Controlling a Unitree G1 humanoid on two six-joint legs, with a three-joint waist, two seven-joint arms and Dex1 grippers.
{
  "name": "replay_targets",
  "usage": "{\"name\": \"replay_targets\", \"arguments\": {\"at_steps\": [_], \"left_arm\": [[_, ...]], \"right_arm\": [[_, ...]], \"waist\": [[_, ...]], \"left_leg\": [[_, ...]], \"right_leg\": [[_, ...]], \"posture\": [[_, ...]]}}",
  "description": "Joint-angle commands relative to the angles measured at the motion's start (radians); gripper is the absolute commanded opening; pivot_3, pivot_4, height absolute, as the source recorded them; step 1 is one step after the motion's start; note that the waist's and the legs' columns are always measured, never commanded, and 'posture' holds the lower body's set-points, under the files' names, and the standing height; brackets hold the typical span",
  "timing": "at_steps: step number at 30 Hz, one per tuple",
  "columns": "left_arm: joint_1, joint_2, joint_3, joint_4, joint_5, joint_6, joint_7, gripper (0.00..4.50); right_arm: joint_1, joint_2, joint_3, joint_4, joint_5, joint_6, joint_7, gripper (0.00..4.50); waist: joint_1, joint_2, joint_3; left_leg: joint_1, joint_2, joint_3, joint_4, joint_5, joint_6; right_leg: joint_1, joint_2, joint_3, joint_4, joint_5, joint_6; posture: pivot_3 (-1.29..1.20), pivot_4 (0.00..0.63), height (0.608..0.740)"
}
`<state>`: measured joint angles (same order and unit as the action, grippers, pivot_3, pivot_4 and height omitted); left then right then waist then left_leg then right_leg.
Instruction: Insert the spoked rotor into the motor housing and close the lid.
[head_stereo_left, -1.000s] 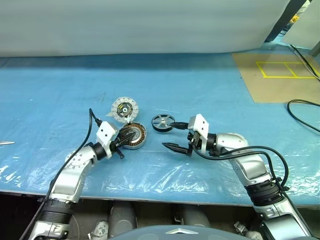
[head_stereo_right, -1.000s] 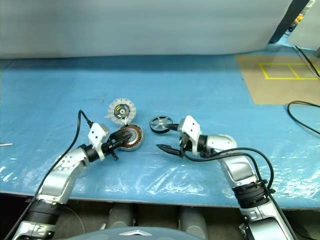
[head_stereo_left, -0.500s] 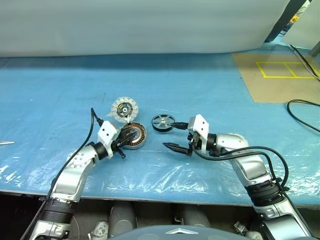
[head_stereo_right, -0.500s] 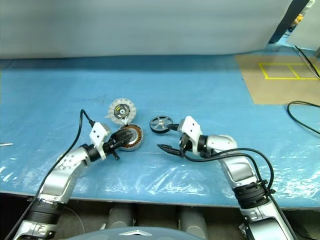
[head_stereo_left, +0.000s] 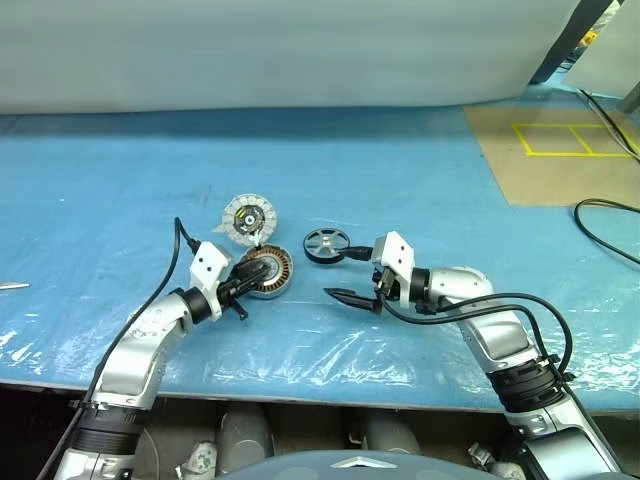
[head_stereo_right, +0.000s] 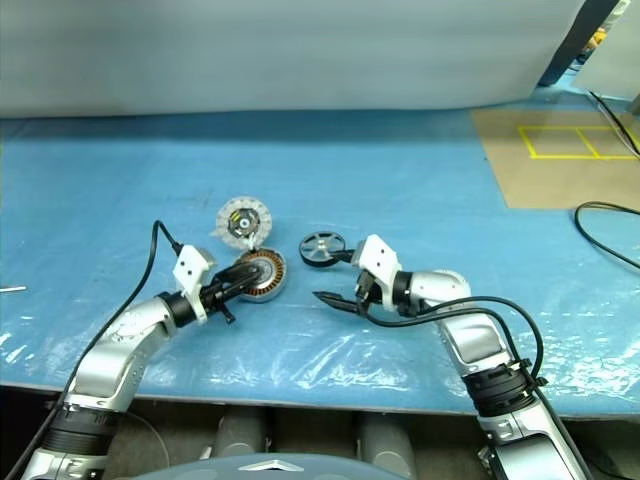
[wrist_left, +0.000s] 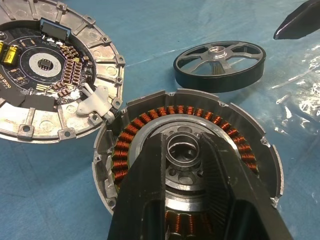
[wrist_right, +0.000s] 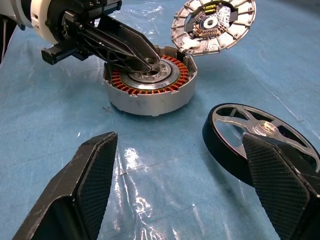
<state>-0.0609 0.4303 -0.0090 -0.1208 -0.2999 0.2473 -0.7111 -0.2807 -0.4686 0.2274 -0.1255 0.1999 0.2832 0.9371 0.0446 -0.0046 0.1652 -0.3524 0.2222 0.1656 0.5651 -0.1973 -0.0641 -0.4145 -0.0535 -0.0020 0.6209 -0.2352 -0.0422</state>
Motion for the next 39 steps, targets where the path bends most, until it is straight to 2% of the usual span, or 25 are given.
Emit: {"name": "replay_targets", "arguments": {"at_steps": [1,5,9,12,14,16,24,30,39], "left_arm": [[-0.002,0.008,0.001,-0.029,0.001,0.009,0.005,0.68],[0.001,0.013,-0.007,-0.030,0.000,0.027,-0.004,0.68],[-0.003,0.000,0.021,-0.033,-0.007,0.018,0.019,2.01],[-0.017,-0.032,0.082,-0.060,-0.093,0.031,0.033,2.99],[-0.022,-0.040,0.117,-0.085,-0.148,0.048,0.031,2.99],[-0.028,-0.042,0.132,-0.090,-0.165,0.054,0.036,2.63],[-0.020,-0.048,0.091,-0.096,-0.140,0.051,0.040,0.02],[-0.021,-0.028,0.030,-0.140,-0.089,0.099,0.075,0.02],[-0.029,0.008,0.010,-0.176,-0.062,0.171,0.101,0.02]], "right_arm": [[-0.011,0.002,-0.005,-0.013,0.009,-0.021,0.002,4.17],[-0.010,0.002,-0.004,-0.014,0.007,-0.021,0.000,4.17],[-0.013,0.005,-0.002,-0.005,0.003,-0.025,-0.002,4.17],[-0.015,0.007,-0.002,0.004,0.001,-0.030,-0.002,4.17],[-0.018,0.005,0.009,0.019,-0.014,-0.047,0.003,4.17],[-0.020,0.004,0.017,0.034,-0.024,-0.064,0.007,4.17],[-0.030,0.008,0.027,0.066,-0.044,-0.096,0.008,4.17],[-0.027,0.010,0.028,0.066,-0.048,-0.100,-0.001,4.17],[-0.038,0.013,0.018,0.067,-0.043,-0.096,-0.009,4.17]], "waist": [[0.000,0.000,0.000],[0.000,0.000,0.000],[-0.001,0.000,0.000],[-0.001,0.000,0.000],[-0.001,0.000,0.000],[-0.001,0.000,0.000],[-0.001,0.000,0.000],[0.000,0.000,0.000],[-0.001,0.000,0.000]], "left_leg": [[0.000,0.000,0.000,0.000,0.000,0.000],[0.000,0.000,0.000,0.000,0.000,0.000],[0.000,0.000,0.000,0.000,0.000,0.000],[0.000,0.000,0.000,0.000,0.000,0.000],[0.000,0.000,0.000,0.000,0.000,0.000],[0.000,0.000,0.000,0.000,0.000,0.000],[-0.001,0.000,0.000,0.000,0.000,0.000],[-0.001,0.000,0.000,0.000,0.000,0.000],[0.000,0.000,0.000,0.000,0.000,0.000]], "right_leg": [[0.000,0.000,0.000,0.000,0.000,0.000],[0.000,0.000,0.000,0.000,0.000,0.000],[0.000,0.000,0.000,0.000,0.000,0.000],[0.000,0.000,0.000,0.000,0.000,0.000],[0.000,0.000,0.000,0.000,0.000,0.000],[0.000,0.000,0.000,0.000,0.000,0.000],[0.000,0.000,0.000,0.000,0.000,0.000],[0.000,0.000,0.000,0.000,0.000,0.000],[0.000,0.000,0.000,0.000,0.000,0.000]], "posture": [[0.00,0.150,0.740],[0.00,0.150,0.740],[0.00,0.150,0.740],[0.00,0.150,0.740],[0.00,0.150,0.740],[0.00,0.150,0.740],[0.00,0.150,0.740],[0.00,0.150,0.740],[0.00,0.150,0.740]]}}
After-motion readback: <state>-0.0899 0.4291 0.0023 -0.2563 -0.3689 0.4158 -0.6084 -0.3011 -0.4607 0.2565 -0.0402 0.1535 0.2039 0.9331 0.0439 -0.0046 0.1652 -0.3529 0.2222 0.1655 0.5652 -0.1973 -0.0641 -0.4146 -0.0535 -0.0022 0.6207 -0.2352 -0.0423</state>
